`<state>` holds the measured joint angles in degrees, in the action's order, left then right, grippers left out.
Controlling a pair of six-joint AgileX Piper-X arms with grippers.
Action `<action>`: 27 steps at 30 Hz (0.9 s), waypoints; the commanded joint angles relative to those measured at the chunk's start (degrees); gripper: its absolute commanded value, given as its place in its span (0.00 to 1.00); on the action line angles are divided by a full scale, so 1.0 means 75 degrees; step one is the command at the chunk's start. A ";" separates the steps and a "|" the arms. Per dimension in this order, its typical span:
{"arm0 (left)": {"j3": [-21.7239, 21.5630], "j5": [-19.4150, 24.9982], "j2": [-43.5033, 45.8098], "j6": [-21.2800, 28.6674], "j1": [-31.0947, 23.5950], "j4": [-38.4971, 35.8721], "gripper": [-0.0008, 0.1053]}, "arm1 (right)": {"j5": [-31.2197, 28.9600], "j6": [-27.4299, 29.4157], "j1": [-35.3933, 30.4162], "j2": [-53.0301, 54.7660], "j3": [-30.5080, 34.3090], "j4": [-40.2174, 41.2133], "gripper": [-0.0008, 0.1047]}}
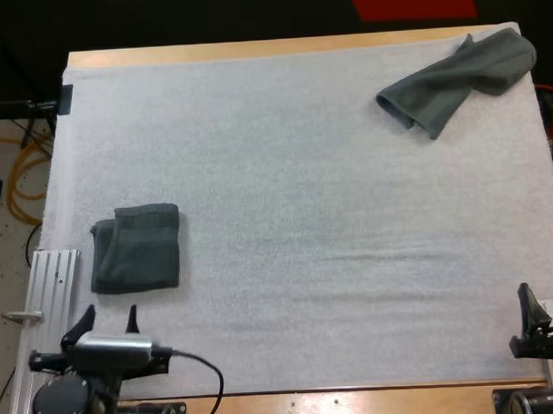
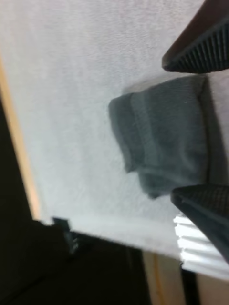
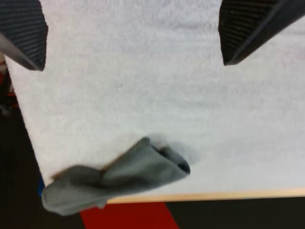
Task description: Pick towel from pile fold and stack
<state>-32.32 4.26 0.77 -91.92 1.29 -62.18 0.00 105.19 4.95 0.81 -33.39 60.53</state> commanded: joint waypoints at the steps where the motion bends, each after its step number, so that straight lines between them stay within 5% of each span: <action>1: 0.0171 -0.0027 0.1063 -0.0139 -0.0022 0.0265 0.48 | 0.0000 0.0086 -0.0005 0.0298 0.0051 -0.0101 0.69; 27: 0.0503 -0.0089 0.1063 -0.0568 -0.0022 0.0745 0.48 | 0.0000 0.0067 -0.0005 0.0290 0.0377 -0.0105 0.69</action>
<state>-28.34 3.65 0.77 -95.53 1.29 -57.29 0.00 105.42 4.95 0.81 -30.42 60.19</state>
